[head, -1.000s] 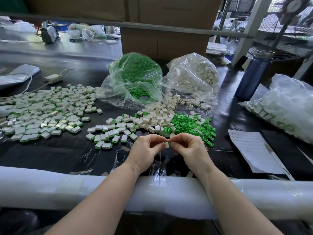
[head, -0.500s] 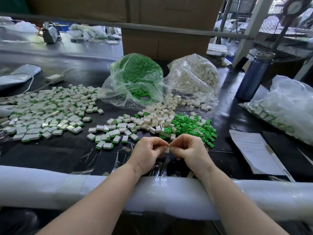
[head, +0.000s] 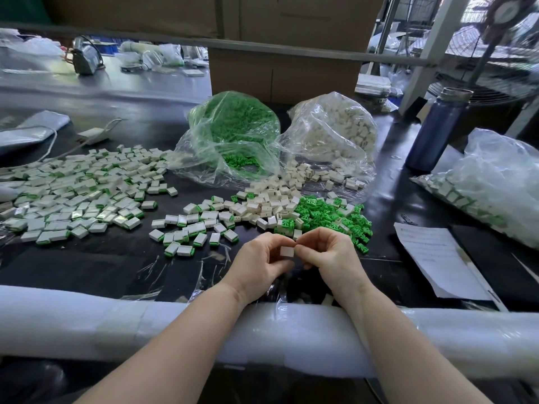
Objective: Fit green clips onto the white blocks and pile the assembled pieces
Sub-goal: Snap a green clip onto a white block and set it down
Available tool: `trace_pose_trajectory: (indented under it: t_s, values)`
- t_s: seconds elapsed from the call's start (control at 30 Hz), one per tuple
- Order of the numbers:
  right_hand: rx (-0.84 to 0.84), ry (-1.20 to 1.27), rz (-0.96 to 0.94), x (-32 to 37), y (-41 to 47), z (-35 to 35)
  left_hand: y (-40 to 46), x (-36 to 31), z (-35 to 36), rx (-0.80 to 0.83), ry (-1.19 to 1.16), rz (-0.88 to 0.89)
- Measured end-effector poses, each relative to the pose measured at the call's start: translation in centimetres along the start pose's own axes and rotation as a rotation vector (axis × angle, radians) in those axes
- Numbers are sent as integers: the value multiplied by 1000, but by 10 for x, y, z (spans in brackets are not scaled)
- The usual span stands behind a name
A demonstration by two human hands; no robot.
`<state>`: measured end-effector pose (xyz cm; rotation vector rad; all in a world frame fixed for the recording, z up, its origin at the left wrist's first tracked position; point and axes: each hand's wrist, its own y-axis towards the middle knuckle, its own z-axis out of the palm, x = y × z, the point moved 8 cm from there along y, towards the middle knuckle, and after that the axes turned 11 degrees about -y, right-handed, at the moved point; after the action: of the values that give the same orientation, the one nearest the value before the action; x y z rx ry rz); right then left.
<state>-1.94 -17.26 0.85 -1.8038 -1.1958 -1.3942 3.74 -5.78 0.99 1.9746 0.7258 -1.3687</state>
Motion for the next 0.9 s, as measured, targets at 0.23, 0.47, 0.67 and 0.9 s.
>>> trace_pose_trajectory:
  t_s: [0.23,0.47,0.67,0.9]
  values:
    - [9,88,4,0,-2,-1,2,8,-5,-50,-79,-30]
    - [9,-61,23,-2,-2,2,2,10,-4,-14,-63,-82]
    - [77,-197,23,-4,-2,6,0,11,-2,24,55,-98]
    - [14,-118,-29,0,-1,5,1,8,-3,-32,-31,-63]
